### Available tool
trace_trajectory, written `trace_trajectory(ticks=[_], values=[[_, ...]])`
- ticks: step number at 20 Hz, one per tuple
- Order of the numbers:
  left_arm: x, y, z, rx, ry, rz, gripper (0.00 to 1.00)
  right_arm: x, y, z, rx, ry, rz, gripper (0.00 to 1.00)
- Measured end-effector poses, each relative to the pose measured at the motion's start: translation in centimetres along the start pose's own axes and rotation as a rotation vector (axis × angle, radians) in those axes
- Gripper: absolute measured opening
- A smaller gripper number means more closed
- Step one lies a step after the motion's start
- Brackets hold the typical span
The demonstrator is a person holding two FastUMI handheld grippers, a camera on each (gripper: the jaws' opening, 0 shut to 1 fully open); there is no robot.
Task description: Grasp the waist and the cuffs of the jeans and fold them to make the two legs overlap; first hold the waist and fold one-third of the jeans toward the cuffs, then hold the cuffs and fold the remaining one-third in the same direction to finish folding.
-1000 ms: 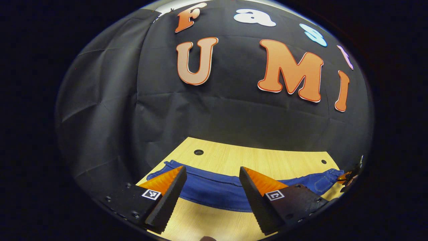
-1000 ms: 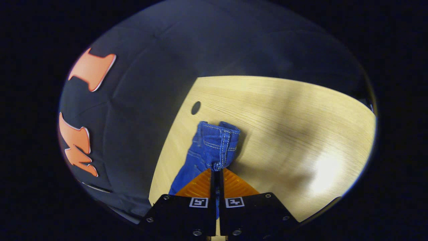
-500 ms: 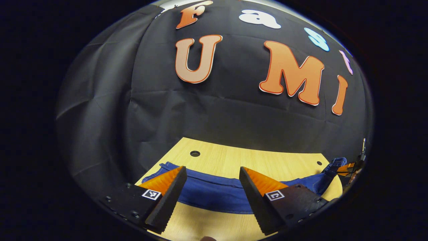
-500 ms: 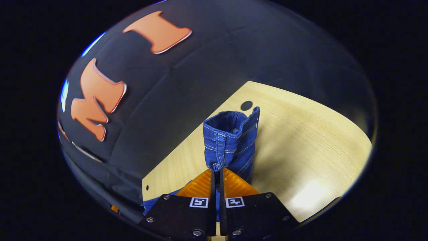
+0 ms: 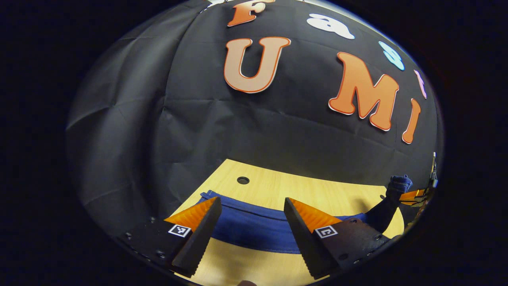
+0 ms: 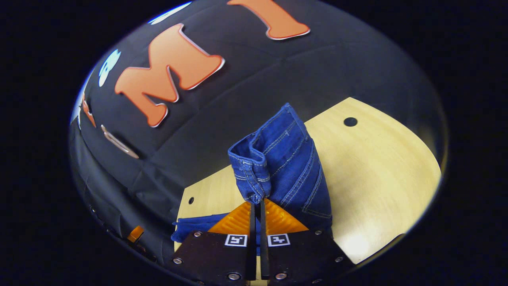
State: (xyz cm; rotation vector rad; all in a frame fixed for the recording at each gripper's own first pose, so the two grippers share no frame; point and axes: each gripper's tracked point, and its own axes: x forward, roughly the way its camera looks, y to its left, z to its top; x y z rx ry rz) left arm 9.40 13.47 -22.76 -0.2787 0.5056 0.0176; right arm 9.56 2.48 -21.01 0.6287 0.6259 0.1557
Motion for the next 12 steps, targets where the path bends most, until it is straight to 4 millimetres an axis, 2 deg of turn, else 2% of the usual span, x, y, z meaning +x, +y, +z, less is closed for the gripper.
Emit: trace_trajectory(ticks=[3,6,9,12], values=[[0.2,1.9,-0.3,-0.026,0.012,0.013,0.98,1.4,3.3,-2.0,-0.047,0.043,0.026,0.04],[0.3,4.1,-0.9,-0.051,0.031,0.033,0.98,3.7,6.0,-6.4,-0.086,0.114,0.026,0.04],[0.7,6.0,-2.1,-0.087,0.074,0.051,0.97,5.6,6.3,-9.9,-0.137,0.165,-0.025,0.05],[1.1,7.2,-3.2,-0.110,0.111,0.065,0.98,6.2,6.0,-12.4,-0.155,0.242,-0.063,0.04]])
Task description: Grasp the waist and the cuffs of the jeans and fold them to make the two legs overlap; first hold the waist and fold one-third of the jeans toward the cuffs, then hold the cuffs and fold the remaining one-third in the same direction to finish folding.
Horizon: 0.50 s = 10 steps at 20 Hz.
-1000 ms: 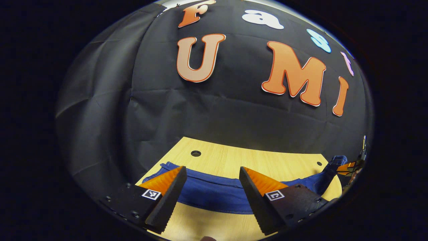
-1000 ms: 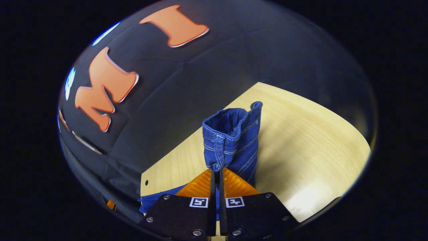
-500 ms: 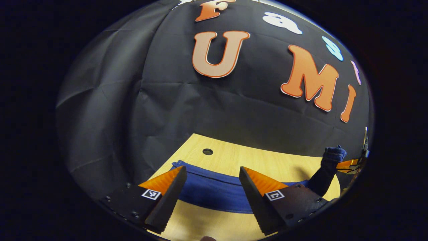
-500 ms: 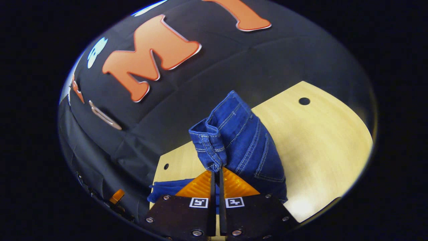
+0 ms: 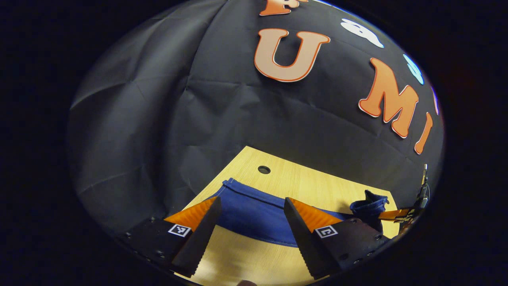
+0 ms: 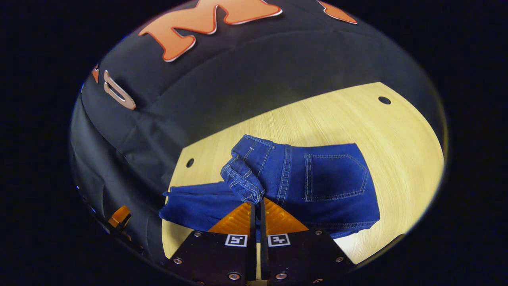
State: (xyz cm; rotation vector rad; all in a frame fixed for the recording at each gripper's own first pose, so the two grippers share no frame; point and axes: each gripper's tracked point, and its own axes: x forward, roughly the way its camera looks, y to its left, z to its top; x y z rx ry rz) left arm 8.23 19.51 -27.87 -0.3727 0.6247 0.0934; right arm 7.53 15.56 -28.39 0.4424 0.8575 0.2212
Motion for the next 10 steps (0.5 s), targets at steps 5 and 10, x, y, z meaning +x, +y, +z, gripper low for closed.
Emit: trace_trajectory(ticks=[5,10], values=[[1.9,1.0,-3.1,-0.105,0.144,-0.027,0.98,0.4,0.1,-1.6,-0.018,0.039,-0.026,0.00],[3.8,1.7,-6.9,-0.240,0.278,-0.055,0.97,-0.6,3.2,-2.0,0.018,0.017,0.039,0.64]])
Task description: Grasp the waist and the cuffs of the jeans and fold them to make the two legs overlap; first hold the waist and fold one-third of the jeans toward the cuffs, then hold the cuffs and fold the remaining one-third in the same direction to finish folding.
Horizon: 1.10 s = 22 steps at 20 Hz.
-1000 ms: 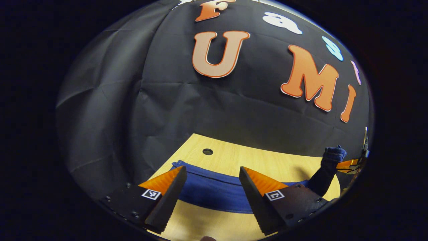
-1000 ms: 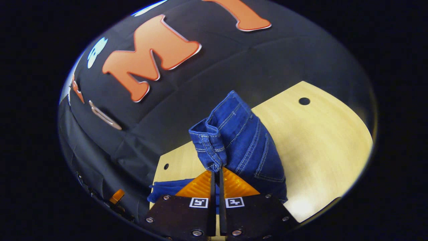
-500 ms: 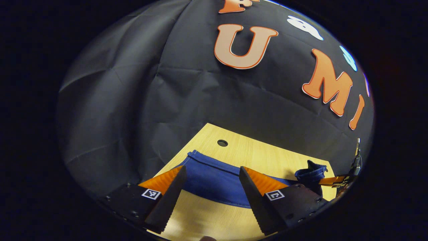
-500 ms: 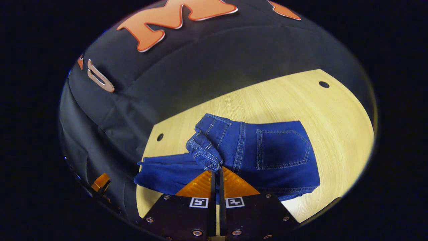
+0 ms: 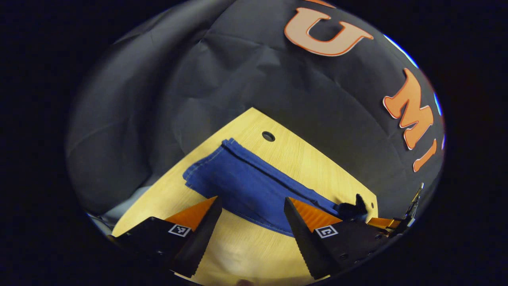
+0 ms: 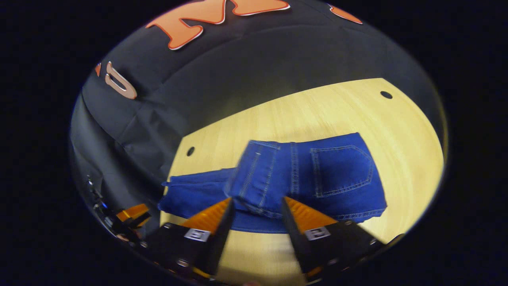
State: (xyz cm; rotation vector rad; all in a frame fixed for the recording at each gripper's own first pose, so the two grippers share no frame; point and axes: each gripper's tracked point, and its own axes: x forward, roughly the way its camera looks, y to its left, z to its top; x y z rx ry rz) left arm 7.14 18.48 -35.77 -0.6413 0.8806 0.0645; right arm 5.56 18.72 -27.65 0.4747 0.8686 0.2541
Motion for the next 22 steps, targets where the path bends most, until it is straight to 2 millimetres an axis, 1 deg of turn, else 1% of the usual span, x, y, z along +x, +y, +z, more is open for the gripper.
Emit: trace_trajectory(ticks=[2,3,4,7,10,13,15,17,19,21,22], values=[[1.4,0.7,-0.4,-0.037,0.039,-0.003,0.97,-0.5,-0.1,0.8,-0.012,-0.039,-0.019,0.97],[2.4,1.0,-0.7,-0.069,0.059,-0.008,0.97,-0.6,0.0,1.0,-0.021,-0.055,-0.028,0.97],[2.5,1.7,-0.9,-0.112,0.079,-0.017,0.97,-1.1,0.1,1.2,-0.020,-0.067,-0.034,0.98],[4.5,2.7,-1.2,-0.274,0.145,-0.050,0.98,-2.8,-0.1,2.3,0.003,-0.106,-0.049,0.98],[5.8,4.8,-1.7,-0.362,0.189,-0.051,0.98,-4.8,-0.9,3.5,0.021,-0.158,-0.078,0.97],[6.6,6.5,-1.1,-0.481,0.219,-0.059,0.98,-6.4,-1.6,4.3,0.041,-0.195,-0.107,0.98],[7.3,7.8,-0.8,-0.529,0.220,-0.050,0.98,-6.9,-1.9,4.8,0.054,-0.216,-0.123,0.97],[7.9,7.8,0.0,-0.584,0.215,-0.073,0.97,-7.6,-2.4,5.1,0.062,-0.231,-0.134,0.97],[8.6,8.2,0.7,-0.618,0.209,-0.072,0.96,-8.5,-2.9,4.9,0.074,-0.239,-0.140,0.97],[9.6,7.7,1.1,-0.621,0.201,-0.085,0.92,-8.8,-3.0,5.1,0.088,-0.244,-0.141,0.97],[10.1,7.5,1.4,-0.614,0.194,-0.092,0.91,-9.0,-2.9,5.3,0.094,-0.246,-0.139,0.98]])
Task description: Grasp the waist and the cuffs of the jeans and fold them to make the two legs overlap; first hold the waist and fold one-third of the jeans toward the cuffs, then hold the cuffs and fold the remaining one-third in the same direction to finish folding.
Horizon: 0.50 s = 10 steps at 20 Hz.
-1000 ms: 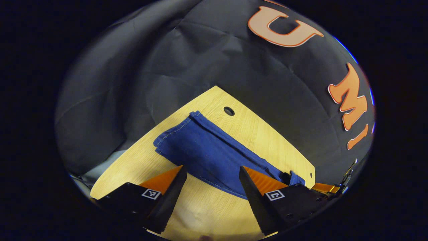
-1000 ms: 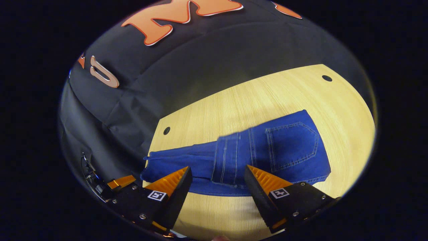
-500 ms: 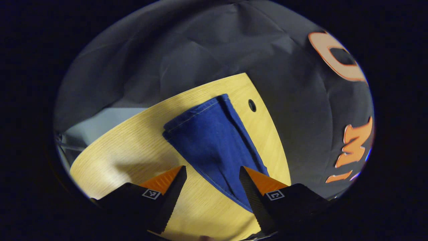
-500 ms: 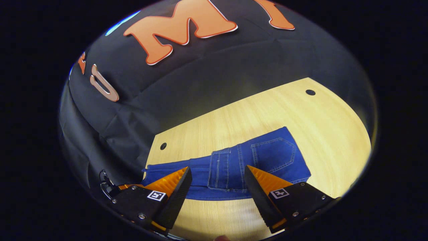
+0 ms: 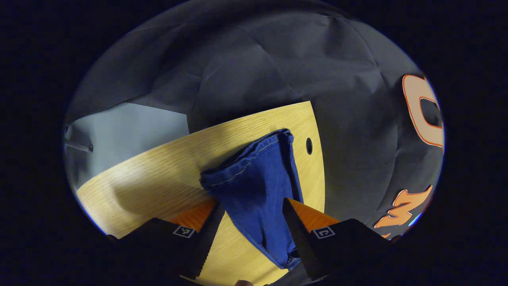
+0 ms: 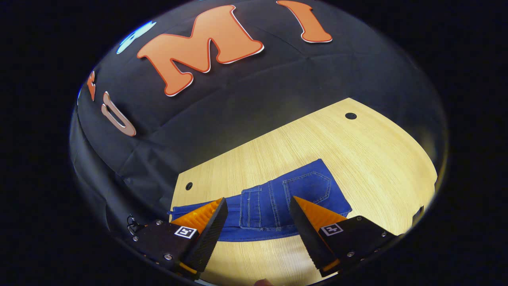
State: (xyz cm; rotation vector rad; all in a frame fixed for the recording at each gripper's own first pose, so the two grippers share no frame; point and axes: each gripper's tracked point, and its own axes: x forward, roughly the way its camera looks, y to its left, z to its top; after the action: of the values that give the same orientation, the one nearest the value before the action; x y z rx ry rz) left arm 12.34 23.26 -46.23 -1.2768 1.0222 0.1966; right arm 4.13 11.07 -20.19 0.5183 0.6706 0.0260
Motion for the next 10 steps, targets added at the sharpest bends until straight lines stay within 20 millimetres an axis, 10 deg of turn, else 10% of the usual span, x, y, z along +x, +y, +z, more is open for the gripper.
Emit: trace_trajectory(ticks=[8,10], values=[[3.4,-1.4,0.0,0.048,-0.022,-0.006,0.74,-2.0,-2.3,0.0,0.055,-0.005,-0.018,0.98],[3.6,-0.1,-0.1,0.026,-0.015,0.029,0.35,-2.3,-3.5,0.2,0.068,-0.010,-0.038,0.98]])
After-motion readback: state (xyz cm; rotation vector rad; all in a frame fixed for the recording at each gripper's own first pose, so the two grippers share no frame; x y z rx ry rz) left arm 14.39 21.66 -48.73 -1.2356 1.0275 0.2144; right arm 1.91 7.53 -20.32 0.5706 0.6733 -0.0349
